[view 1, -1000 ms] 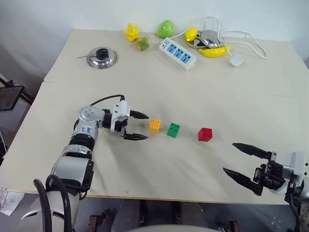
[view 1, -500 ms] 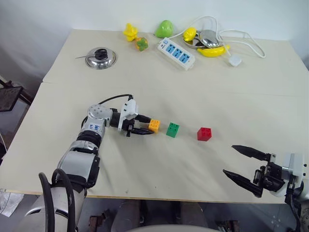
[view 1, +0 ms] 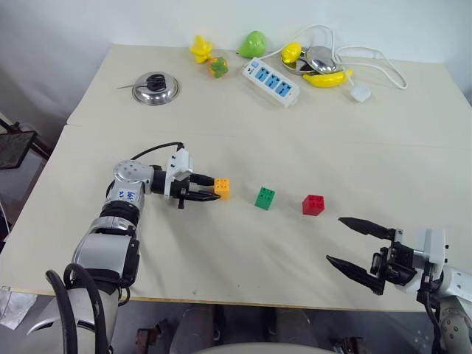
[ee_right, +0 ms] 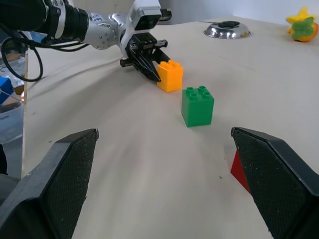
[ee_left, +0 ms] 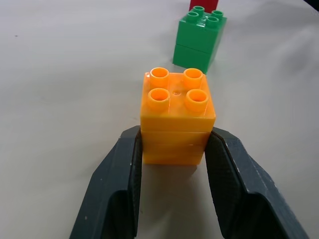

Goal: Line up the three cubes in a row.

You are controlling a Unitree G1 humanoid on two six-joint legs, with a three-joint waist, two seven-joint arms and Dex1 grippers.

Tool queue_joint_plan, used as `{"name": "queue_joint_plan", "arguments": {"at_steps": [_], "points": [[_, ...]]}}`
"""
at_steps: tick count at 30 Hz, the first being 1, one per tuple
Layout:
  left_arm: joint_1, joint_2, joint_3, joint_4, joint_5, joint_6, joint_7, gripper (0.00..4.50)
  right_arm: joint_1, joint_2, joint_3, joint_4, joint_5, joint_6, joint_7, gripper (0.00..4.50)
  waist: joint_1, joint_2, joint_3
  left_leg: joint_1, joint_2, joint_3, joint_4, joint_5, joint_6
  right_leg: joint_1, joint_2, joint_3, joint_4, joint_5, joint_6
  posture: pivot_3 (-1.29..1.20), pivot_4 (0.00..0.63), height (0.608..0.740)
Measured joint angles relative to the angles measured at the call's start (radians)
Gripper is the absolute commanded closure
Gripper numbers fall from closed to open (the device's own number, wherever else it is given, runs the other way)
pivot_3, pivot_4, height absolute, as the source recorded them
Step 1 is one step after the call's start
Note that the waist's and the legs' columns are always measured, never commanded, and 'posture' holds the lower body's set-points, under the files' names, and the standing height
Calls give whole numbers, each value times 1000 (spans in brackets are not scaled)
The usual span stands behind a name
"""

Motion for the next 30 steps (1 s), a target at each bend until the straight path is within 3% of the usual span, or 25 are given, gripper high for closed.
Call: {"name": "queue_joint_plan", "arguments": {"at_steps": [14,16,24,30], "points": [[9,15,-3,-4,3,-5,6,3042,-24,0,11,21,-9,0,12,0,-6,0,0,1,1,1,1,0,0,0,0,1,2,0,0,0,150,740],[9,22,-3,-4,0,4,1,2295,-26,0,11,28,-9,0,13,0,-7,0,0,1,1,1,1,0,0,0,0,1,2,0,0,0,150,740],[60,75,19,-82,-50,49,-40,36,-42,0,12,42,-15,-2,21,0,-13,0,0,1,1,0,1,0,0,0,0,1,2,0,0,0,150,740],[238,225,75,-382,-215,194,-40,36,-57,-25,-30,63,6,-1,45,0,-27,0,0,1,1,0,1,0,-1,0,-1,2,2,0,0,0,150,740]]}}
